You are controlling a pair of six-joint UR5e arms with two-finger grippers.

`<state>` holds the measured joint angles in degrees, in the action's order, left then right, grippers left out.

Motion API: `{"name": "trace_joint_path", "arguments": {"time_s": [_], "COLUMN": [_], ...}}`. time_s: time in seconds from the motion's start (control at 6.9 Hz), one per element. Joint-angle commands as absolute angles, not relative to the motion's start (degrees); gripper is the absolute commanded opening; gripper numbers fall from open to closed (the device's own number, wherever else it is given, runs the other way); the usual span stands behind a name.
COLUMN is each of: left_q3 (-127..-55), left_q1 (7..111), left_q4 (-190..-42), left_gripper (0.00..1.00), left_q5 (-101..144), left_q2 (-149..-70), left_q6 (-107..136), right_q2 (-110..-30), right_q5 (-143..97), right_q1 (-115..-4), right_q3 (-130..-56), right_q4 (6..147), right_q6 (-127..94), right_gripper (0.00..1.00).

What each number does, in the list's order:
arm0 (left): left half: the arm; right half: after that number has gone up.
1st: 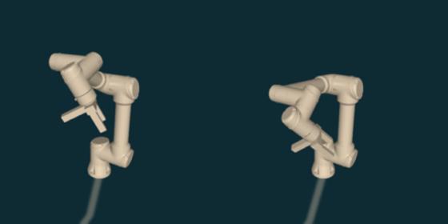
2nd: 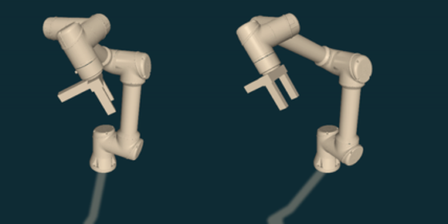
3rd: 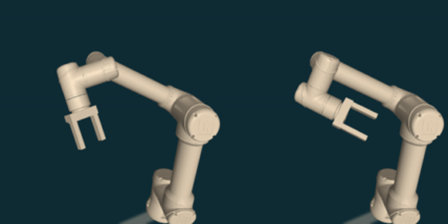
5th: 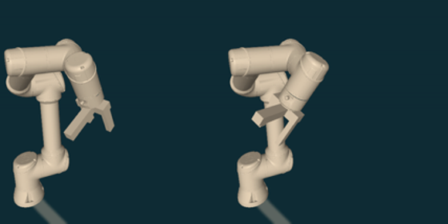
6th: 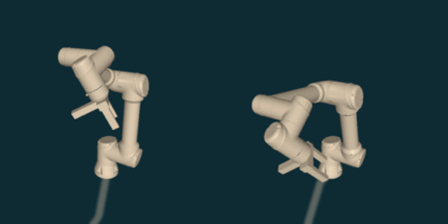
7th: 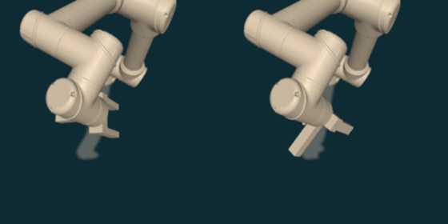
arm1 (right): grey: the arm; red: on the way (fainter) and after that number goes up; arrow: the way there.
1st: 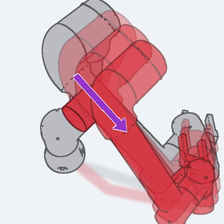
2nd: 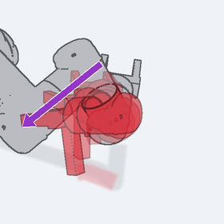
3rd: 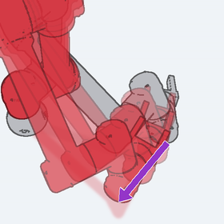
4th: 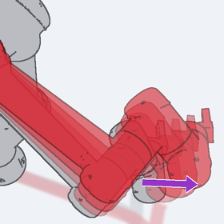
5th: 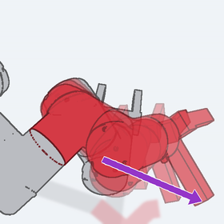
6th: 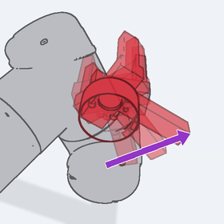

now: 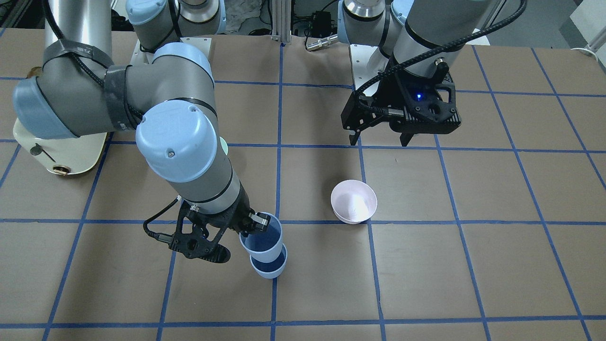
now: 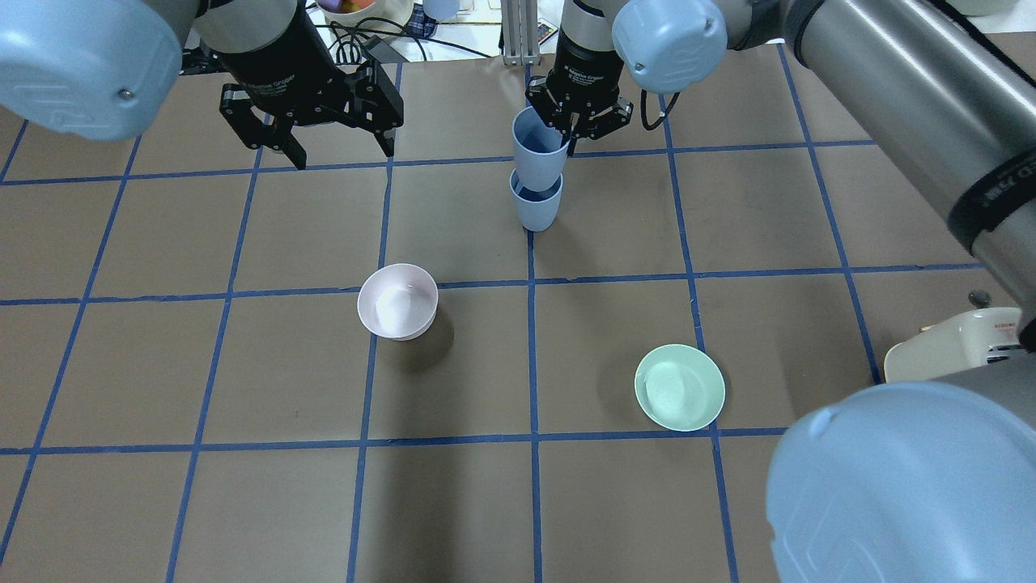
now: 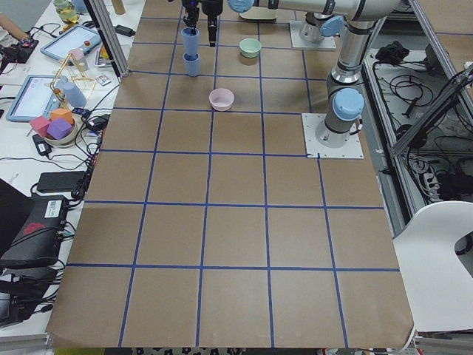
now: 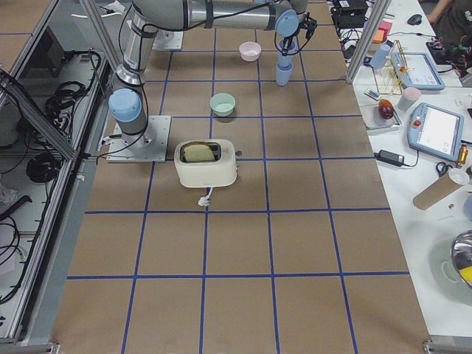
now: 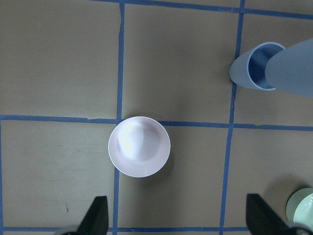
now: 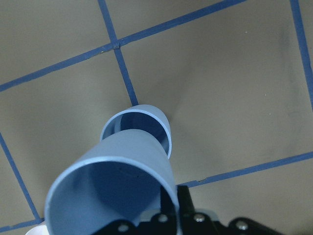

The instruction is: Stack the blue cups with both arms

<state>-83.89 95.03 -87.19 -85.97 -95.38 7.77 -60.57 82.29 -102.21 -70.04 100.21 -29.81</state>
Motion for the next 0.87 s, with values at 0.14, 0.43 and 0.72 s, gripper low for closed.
{"name": "trace_joint_path", "arguments": {"time_s": [0.14, 0.43, 0.72], "left_q3": [-85.78, -86.65, -86.92], "left_q1": [94.83, 94.14, 94.04], "left_q4": [-87.27, -86.84, -86.66], "left_gripper": [1.00, 1.00, 1.00], "left_q5": [-86.83, -87.89, -88.07], "left_q2": [-92.90, -92.46, -92.37], "left_q6": [7.12, 6.59, 6.50], "right_q2": [-60.03, -58.54, -58.45], "right_q5": [81.83, 81.83, 81.91], "right_q1": [-102.22, -102.22, -102.22], "right_q3": [-70.14, -70.05, -70.05], "right_q4": [99.40, 100.19, 100.80], "right_q6": [-29.88, -29.80, -29.88], "right_gripper": [0.00, 0.00, 1.00]}}
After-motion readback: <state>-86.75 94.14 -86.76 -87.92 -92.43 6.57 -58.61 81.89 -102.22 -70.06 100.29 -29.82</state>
